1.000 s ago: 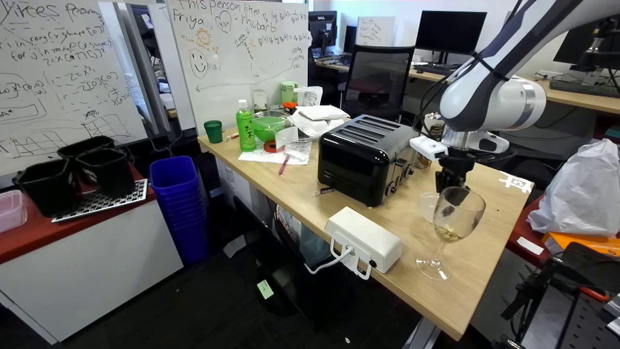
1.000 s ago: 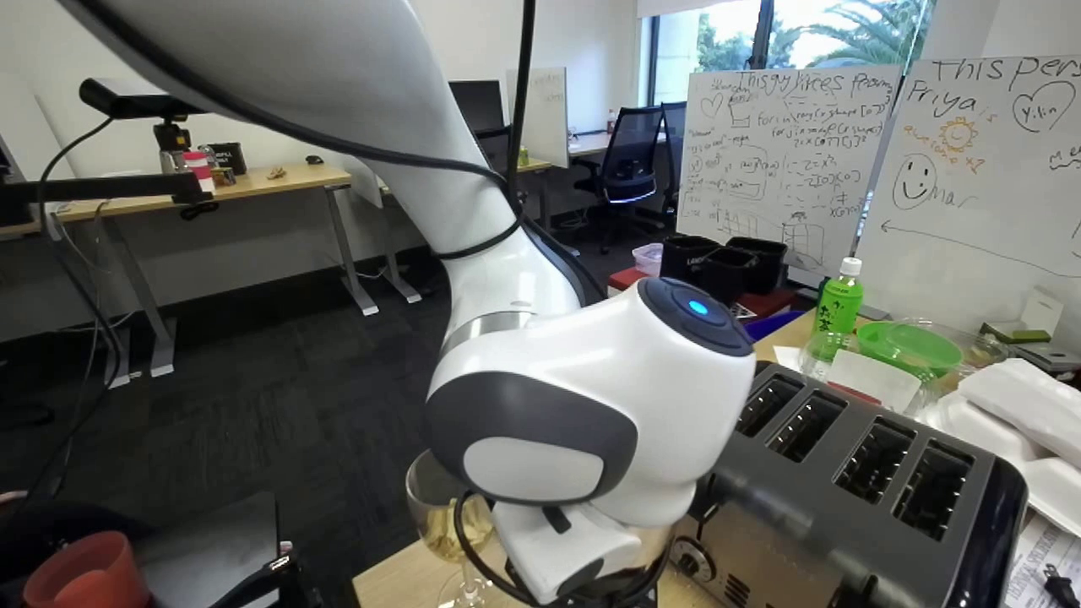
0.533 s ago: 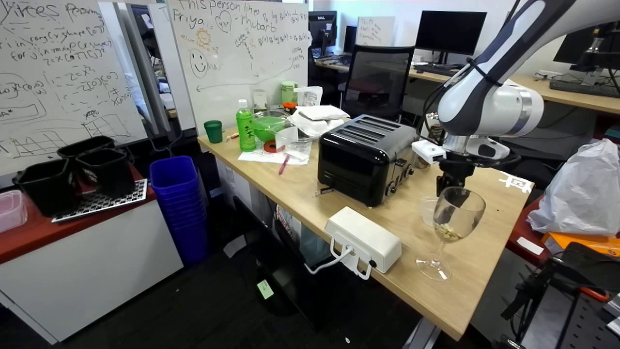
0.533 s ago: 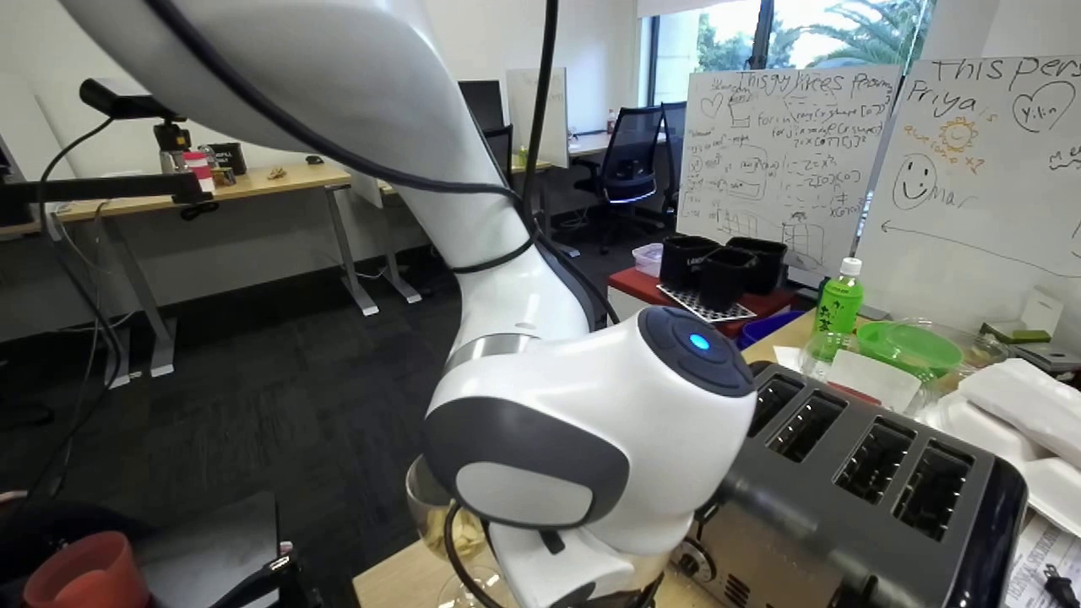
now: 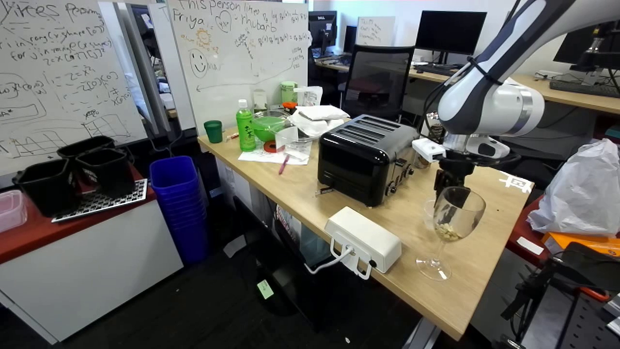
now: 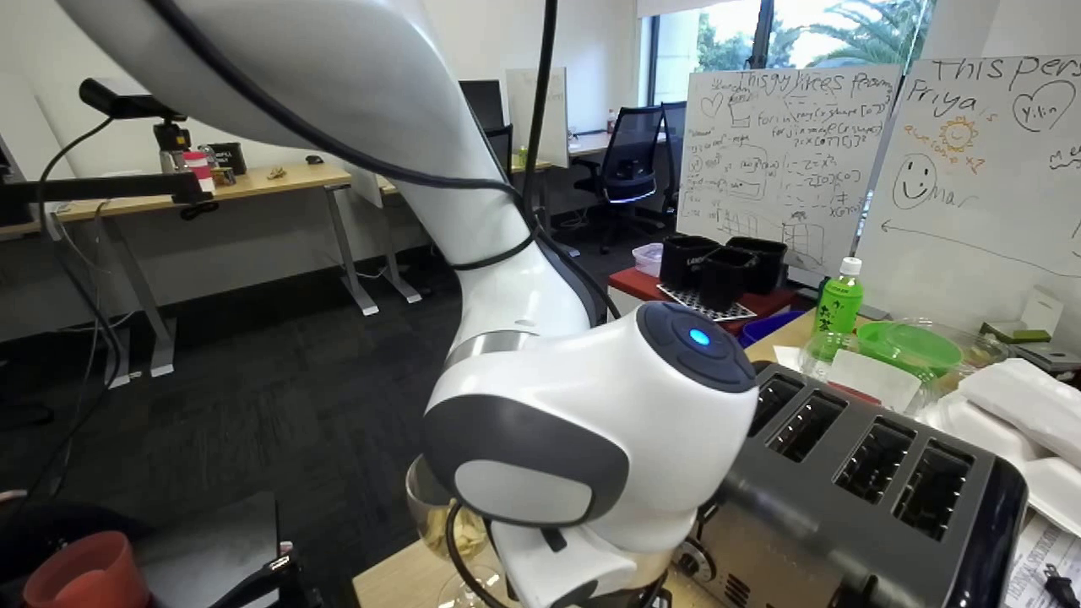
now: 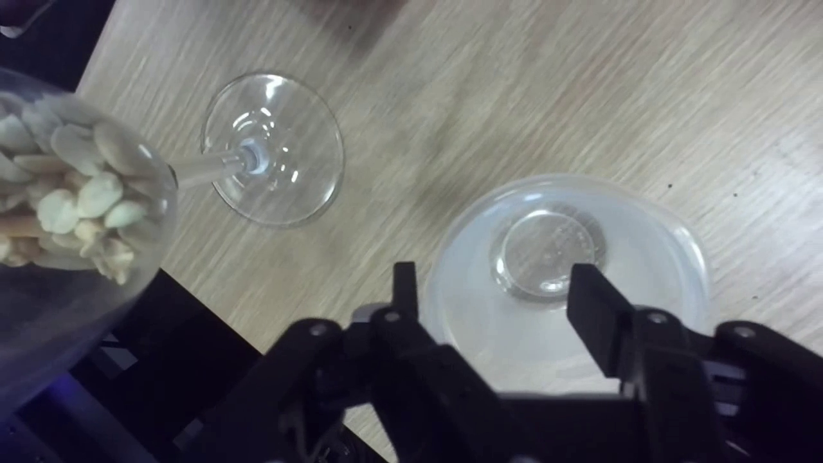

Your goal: Pick up the plastic bowl from the table and pour its contents in the wine glass.

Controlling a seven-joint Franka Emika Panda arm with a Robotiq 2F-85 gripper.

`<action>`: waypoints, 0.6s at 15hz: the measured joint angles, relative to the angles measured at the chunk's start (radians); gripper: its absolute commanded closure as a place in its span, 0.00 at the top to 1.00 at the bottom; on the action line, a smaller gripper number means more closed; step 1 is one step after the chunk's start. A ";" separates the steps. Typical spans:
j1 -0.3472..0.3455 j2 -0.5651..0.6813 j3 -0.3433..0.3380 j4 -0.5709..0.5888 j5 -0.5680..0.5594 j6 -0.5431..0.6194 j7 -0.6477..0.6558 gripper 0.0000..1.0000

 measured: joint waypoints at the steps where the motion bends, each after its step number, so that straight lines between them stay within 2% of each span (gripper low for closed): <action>1: 0.000 -0.009 0.000 -0.003 0.000 0.000 0.000 0.98; 9: 0.005 -0.198 0.017 -0.087 0.015 -0.001 -0.008 1.00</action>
